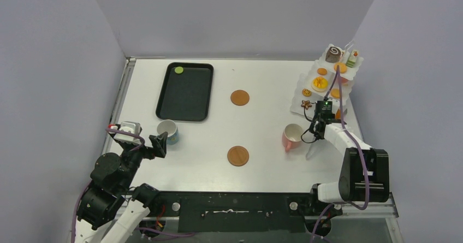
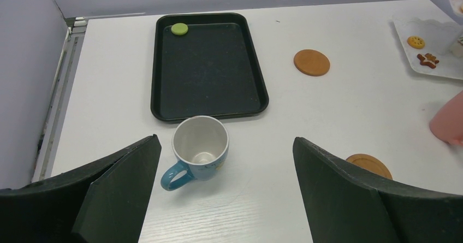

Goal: Serve the afternoon tea
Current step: Pick up the clamp from the center of the board.

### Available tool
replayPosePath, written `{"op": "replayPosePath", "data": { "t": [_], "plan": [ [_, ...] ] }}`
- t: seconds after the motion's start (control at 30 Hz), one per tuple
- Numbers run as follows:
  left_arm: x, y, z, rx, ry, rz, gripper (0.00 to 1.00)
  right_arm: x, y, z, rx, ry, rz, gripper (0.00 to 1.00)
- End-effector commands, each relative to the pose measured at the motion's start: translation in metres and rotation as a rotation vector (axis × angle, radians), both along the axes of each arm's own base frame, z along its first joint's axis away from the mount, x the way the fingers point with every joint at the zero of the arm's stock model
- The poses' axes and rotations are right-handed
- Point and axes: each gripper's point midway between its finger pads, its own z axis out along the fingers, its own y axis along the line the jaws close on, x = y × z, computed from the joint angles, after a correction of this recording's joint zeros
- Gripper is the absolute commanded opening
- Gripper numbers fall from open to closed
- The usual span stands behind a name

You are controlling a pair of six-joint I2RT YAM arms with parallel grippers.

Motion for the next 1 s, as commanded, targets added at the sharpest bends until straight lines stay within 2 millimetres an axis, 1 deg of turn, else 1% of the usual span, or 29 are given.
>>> {"op": "replayPosePath", "data": {
  "t": [0.0,0.2,0.37,0.47,0.57,0.77,0.87,0.97],
  "plan": [
    [0.004,0.0,0.016,-0.016,-0.055,0.009,0.91,0.016,-0.006,0.026,-0.034,-0.109,0.006,0.0],
    [0.004,0.0,0.015,-0.015,-0.053,0.006,0.91,0.013,-0.008,0.068,-0.086,-0.179,0.022,0.0],
    [0.004,-0.001,0.016,-0.016,-0.054,0.003,0.9,0.009,-0.003,0.096,-0.071,-0.241,0.046,0.0],
    [0.004,-0.001,0.016,-0.017,-0.055,0.003,0.91,0.005,0.006,0.107,-0.031,-0.255,0.065,0.0],
    [0.004,-0.001,0.016,-0.017,-0.055,0.001,0.91,-0.005,0.018,0.113,0.021,-0.26,0.091,0.0],
    [0.005,-0.002,0.016,-0.019,-0.055,-0.003,0.9,-0.026,0.034,0.142,0.083,-0.326,0.12,0.0],
    [0.005,-0.002,0.016,-0.019,-0.055,-0.001,0.9,-0.031,0.043,0.155,0.125,-0.36,0.129,0.0],
    [0.005,-0.002,0.016,-0.018,-0.054,0.0,0.91,-0.033,0.059,0.168,0.173,-0.396,0.164,0.0]
  ]
}}
